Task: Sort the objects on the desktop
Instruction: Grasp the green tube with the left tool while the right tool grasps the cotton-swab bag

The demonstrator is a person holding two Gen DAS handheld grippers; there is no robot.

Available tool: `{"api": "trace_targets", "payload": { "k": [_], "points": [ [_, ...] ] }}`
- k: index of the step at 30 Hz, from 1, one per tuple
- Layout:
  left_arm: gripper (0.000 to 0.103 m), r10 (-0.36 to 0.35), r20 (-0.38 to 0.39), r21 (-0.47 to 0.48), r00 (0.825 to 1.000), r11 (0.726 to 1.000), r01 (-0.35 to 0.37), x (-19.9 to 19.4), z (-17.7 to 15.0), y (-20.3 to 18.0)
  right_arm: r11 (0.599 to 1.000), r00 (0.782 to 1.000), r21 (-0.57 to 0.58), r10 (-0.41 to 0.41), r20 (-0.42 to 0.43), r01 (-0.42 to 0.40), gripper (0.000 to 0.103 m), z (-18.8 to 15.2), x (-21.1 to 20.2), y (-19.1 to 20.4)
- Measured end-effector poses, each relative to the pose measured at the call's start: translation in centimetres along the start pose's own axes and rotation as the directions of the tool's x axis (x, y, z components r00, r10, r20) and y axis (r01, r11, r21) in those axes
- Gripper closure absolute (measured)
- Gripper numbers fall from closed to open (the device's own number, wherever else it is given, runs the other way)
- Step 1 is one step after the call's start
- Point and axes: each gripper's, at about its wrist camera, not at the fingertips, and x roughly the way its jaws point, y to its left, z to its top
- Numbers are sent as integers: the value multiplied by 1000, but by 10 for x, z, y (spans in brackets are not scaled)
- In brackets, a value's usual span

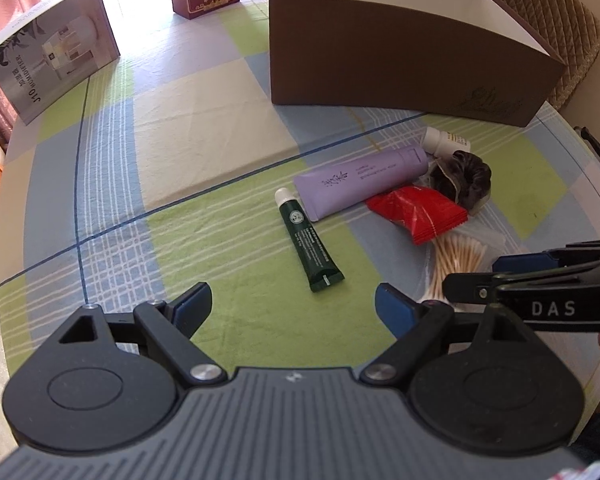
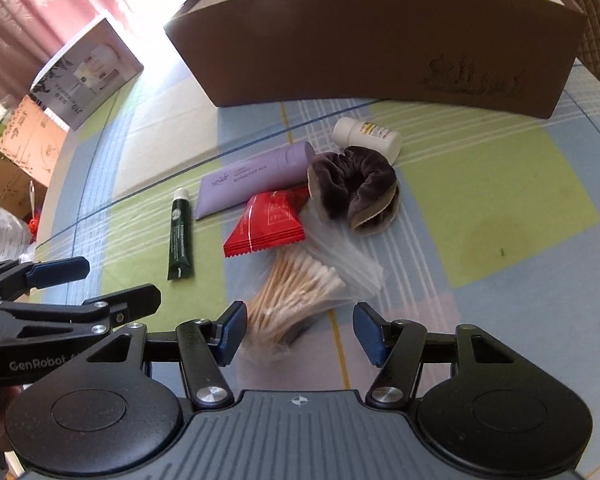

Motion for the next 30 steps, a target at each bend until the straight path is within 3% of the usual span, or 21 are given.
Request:
{"api": "trace_targets", "payload": {
  "k": [10, 20, 23, 30],
  "points": [
    [17, -26, -9, 8, 1000, 1000, 26, 12, 6, 6, 992, 993, -44, -114, 22, 115, 51, 7, 2, -7],
    [23, -60, -9, 11, 998, 998, 60, 26, 15, 9, 970, 971, -65, -232, 65, 236, 51, 10, -17, -48],
    [27, -71, -1, 24, 998, 997, 71, 31, 19, 6, 965, 965, -48, -253, 72, 257, 51, 11, -23, -64],
    [48, -92, 18, 65, 996, 994, 90, 46, 28, 5, 964, 960, -10, -264, 94, 267, 51, 9, -35, -88]
  ]
}}
